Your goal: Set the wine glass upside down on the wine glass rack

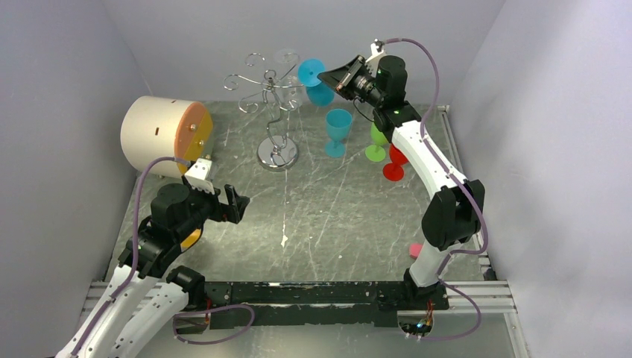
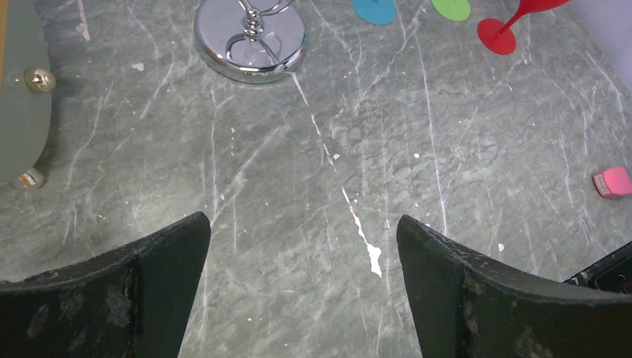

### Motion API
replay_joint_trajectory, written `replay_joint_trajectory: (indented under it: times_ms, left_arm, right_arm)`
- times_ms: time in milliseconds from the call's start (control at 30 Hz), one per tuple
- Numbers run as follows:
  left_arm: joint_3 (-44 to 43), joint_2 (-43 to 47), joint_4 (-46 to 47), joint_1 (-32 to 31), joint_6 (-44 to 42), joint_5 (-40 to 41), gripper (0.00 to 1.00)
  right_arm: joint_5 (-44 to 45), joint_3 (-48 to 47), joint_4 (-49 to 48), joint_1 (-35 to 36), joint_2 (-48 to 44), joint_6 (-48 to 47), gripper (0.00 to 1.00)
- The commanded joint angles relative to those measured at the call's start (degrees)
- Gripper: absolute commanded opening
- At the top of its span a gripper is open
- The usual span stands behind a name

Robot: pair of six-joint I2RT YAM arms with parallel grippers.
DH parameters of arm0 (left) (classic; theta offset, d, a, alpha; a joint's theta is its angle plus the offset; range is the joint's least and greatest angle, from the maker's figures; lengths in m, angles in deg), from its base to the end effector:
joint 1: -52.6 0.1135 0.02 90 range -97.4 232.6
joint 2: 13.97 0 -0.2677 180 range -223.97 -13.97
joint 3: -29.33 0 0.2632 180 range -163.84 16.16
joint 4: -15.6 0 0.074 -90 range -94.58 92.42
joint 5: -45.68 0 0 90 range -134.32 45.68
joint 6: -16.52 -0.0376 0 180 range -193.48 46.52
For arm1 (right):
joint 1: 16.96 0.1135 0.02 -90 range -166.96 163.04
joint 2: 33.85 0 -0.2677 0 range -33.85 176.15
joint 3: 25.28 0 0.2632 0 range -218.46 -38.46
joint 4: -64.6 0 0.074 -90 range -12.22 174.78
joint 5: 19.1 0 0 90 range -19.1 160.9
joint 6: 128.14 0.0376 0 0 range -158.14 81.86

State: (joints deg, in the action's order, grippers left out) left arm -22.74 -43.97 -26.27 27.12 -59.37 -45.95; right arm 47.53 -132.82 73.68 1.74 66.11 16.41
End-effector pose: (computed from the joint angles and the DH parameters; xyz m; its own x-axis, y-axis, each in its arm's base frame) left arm 0.1233 -0.0599 0.3084 -0.4073 -0.0758 -0.9101 0.3659 0.8995 -0.2387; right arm 0.4079 0.1538 0.4090 -0.5601 0.5999 -0.5713 -0.3683 0.4374 0.8204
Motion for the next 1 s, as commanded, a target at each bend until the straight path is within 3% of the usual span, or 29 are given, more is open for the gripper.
replay_joint_trajectory:
  times_ms: [0,300,967]
  left_arm:
    - [0.5,0.5,1.4,0.2,-0.4,-0.7,0.99]
    - [0.4,0.3,1.4,0.2,-0.4,-0.7,0.99]
    - [0.4,-1.1,1.2,0.2,-0.3,-0.1,0.99]
  right_arm:
    - [0.9,0.0,-3.4,-0.8,-1.2,0.5,0.00]
    - [0.3,0.0,-3.9,-0.8,-0.4,0.7,0.00]
    - [-3.8,-14.9,0.2,-1.8,9.1,1.1,0.00]
